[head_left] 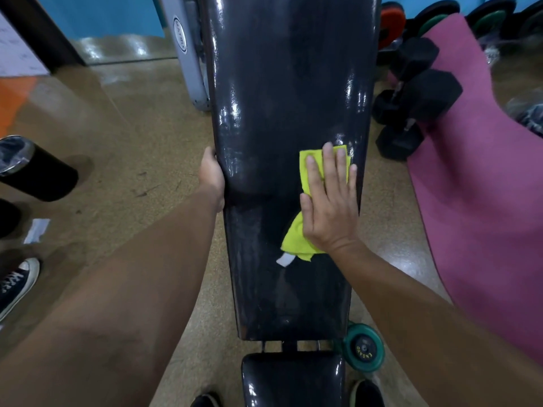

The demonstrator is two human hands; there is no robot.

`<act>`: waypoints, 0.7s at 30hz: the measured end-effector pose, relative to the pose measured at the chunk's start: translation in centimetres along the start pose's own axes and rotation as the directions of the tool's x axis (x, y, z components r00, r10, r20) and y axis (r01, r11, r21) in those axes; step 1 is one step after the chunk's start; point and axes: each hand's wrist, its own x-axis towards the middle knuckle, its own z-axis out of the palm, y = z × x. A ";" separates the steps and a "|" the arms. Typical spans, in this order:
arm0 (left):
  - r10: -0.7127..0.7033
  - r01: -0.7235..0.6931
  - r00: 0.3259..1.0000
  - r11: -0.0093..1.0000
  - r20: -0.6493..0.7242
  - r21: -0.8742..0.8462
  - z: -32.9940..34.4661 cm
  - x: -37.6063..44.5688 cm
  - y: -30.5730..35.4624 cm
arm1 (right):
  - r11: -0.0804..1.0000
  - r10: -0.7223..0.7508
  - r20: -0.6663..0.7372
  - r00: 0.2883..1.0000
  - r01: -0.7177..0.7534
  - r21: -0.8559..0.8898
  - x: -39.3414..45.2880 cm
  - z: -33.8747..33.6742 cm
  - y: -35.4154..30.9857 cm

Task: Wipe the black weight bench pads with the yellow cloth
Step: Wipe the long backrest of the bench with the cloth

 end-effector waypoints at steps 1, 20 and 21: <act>-0.007 0.007 1.000 1.000 -0.002 0.001 0.0 -0.1 0.0 | 0.998 -0.056 0.022 0.998 0.056 -0.029 -0.5 -0.2 1.0; 0.032 -0.031 0.999 0.998 -0.021 0.045 0.0 -1.3 -0.1 | 0.973 0.219 -0.091 0.971 -0.211 0.092 1.7 -0.2 2.3; 0.032 -0.031 0.999 0.998 -0.021 0.049 0.1 -1.3 -0.2 | 0.976 0.205 -0.094 0.974 -0.198 0.086 1.8 -0.1 1.8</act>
